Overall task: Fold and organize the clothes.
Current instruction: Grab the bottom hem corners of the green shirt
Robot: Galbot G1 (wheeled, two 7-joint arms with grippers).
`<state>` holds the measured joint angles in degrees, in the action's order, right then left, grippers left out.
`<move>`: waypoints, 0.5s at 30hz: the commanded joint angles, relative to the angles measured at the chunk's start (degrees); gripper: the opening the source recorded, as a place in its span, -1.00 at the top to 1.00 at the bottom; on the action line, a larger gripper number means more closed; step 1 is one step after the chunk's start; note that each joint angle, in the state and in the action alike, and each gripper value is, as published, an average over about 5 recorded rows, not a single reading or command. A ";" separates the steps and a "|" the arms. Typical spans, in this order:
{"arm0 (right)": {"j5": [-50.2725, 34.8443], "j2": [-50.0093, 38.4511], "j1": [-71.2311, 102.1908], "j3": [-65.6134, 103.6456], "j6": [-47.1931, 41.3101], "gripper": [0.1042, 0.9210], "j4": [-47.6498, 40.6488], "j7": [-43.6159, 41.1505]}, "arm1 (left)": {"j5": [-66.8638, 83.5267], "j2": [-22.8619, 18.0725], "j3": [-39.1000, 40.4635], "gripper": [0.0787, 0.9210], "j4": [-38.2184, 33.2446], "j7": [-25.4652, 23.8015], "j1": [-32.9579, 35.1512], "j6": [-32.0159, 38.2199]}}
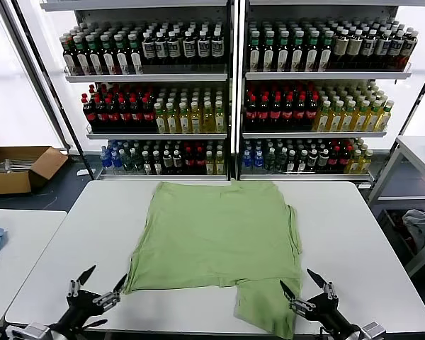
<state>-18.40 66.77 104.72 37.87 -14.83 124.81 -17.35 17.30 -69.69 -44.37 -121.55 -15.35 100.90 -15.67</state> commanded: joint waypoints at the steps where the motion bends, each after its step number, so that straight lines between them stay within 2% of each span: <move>1: 0.91 -2.82 2.30 -3.21 -4.15 -0.76 1.43 2.11 | -0.11 2.89 5.51 -0.77 0.52 3.57 0.37 -4.04; 11: 0.31 -2.09 7.52 -1.91 -2.77 -0.76 3.12 3.10 | 3.81 4.02 5.41 -0.77 2.96 6.04 -5.36 -5.28; 15: 0.44 -1.40 6.75 -3.20 -3.08 -0.62 2.45 3.50 | 4.47 4.08 6.70 -0.77 4.80 7.38 -6.88 -5.42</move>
<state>-18.04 66.31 108.98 34.71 -17.43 126.18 -14.08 20.42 -66.68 -39.24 -117.90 -9.69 95.86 -19.92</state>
